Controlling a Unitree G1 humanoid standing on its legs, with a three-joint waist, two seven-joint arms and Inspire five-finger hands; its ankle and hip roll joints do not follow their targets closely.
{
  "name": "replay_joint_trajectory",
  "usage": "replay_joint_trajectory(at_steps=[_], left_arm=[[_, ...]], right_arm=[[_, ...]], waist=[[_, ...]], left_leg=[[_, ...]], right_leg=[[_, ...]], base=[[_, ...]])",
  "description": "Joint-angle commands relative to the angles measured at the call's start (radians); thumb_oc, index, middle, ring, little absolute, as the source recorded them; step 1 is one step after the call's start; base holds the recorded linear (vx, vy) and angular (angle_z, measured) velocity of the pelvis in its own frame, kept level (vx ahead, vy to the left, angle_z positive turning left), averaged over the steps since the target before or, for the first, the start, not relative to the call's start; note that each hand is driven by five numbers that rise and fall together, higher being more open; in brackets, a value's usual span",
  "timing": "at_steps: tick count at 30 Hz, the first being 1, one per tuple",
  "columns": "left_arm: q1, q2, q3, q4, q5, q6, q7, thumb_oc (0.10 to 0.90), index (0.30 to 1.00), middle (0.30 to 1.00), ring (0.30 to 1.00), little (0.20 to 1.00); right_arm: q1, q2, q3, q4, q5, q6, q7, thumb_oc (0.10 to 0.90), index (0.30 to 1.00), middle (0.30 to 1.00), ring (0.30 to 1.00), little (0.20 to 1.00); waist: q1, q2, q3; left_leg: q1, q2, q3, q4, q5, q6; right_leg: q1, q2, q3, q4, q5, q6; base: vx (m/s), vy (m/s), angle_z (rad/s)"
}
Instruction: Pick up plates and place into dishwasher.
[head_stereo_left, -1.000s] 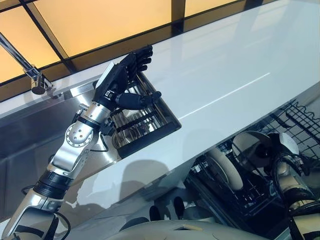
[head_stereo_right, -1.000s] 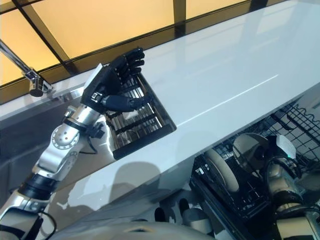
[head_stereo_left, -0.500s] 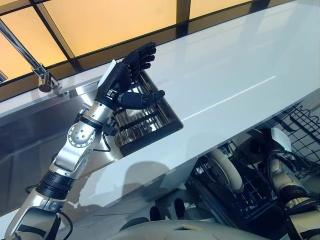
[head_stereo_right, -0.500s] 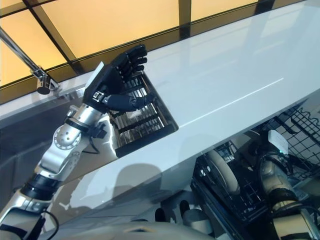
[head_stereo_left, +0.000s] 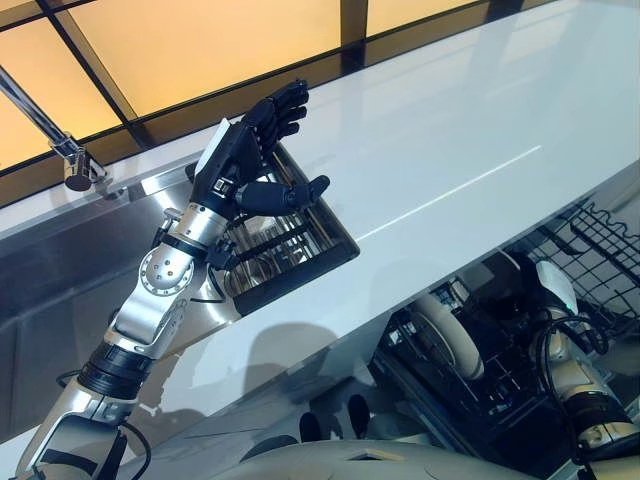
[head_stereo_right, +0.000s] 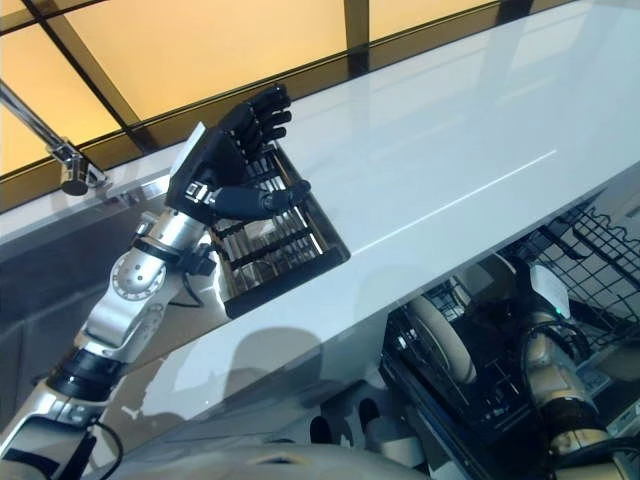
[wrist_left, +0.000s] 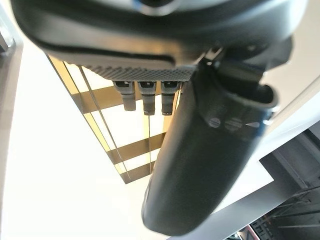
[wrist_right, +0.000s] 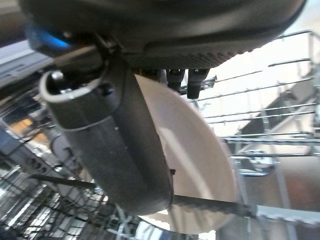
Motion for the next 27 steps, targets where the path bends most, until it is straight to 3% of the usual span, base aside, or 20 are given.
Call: replay_joint_trajectory(at_steps=[1, 8, 17, 27], left_arm=[[-0.08, -0.022, 0.045, -0.054, 0.0, -0.098, 0.023, 0.8, 0.9, 0.9, 0.9, 0.9], [-0.054, -0.013, 0.075, -0.053, 0.002, -0.109, 0.021, 0.8, 0.9, 0.9, 0.9, 0.9], [-0.036, -0.002, 0.092, -0.044, 0.008, -0.12, 0.029, 0.8, 0.9, 0.9, 0.9, 0.9], [-0.022, 0.014, 0.12, -0.039, -0.001, -0.136, 0.028, 0.8, 0.9, 0.9, 0.9, 0.9]], right_arm=[[-0.036, -0.088, -0.07, -0.076, -0.011, -0.037, -0.03, 0.8, 0.9, 0.9, 0.9, 0.9], [0.038, -0.092, -0.151, -0.196, -0.065, -0.012, -0.036, 0.8, 0.9, 0.9, 0.9, 0.9], [0.089, -0.114, -0.259, -0.286, -0.043, -0.002, -0.065, 0.8, 0.9, 0.9, 0.9, 0.9], [0.166, -0.128, -0.354, -0.284, -0.042, 0.046, -0.073, 0.8, 0.9, 0.9, 0.9, 0.9]], waist=[[-0.016, -0.028, -0.05], [-0.039, -0.03, -0.052], [-0.062, -0.035, -0.053], [-0.081, -0.046, -0.056]], left_leg=[[0.015, 0.017, 0.05, 0.013, -0.092, -0.015], [0.015, 0.017, 0.056, 0.009, -0.093, -0.016], [0.014, 0.018, 0.067, 0.008, -0.095, -0.015], [0.009, 0.019, 0.077, 0.007, -0.094, -0.015]], right_leg=[[-0.007, -0.024, -0.055, 0.083, -0.08, 0.106], [-0.013, -0.018, -0.044, 0.081, -0.079, 0.109], [-0.019, -0.011, -0.03, 0.085, -0.081, 0.11], [-0.029, -0.005, -0.017, 0.086, -0.077, 0.114]], base=[[-0.01, 0.01, -0.04], [0.0, 0.007, -0.03], [0.0, 0.004, -0.06], [0.0, 0.0, -0.01]])
